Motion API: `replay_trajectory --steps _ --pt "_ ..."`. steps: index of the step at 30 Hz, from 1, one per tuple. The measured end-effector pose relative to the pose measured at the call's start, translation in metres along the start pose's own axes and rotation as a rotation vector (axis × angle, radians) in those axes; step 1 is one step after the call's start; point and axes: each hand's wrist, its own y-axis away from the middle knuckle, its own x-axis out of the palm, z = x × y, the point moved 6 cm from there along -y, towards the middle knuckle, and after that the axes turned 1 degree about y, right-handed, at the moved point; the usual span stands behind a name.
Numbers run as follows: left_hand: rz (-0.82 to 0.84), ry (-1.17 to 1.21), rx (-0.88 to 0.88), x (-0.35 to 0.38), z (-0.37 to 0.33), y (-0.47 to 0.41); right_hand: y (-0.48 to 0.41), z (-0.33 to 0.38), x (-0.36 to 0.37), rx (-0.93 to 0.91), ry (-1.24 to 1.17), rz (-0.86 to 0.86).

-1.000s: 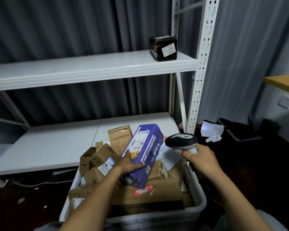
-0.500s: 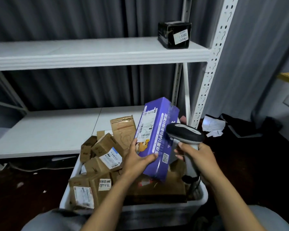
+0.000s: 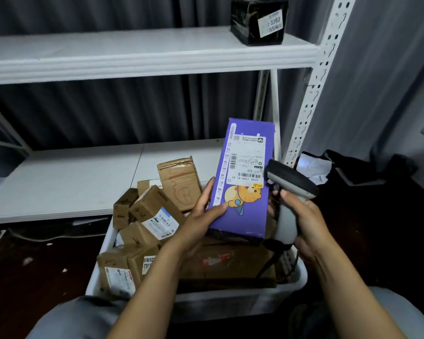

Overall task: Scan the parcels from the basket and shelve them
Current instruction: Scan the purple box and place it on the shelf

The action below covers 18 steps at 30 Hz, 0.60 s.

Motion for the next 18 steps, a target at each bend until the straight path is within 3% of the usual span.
replay_trajectory --steps 6,10,14,18 --pt "-0.010 0.198 -0.022 -0.004 -0.002 -0.009 -0.006 0.026 0.007 -0.058 0.202 0.097" --pt "-0.100 0.070 0.062 -0.022 -0.020 -0.007 -0.001 0.063 0.022 -0.152 0.660 0.163" --pt "-0.167 -0.102 0.127 -0.044 -0.044 -0.001 -0.003 0.112 0.032 -0.376 1.237 0.080" --pt "-0.159 -0.215 0.136 -0.057 -0.052 0.001 -0.001 0.134 0.034 -0.392 1.272 0.055"
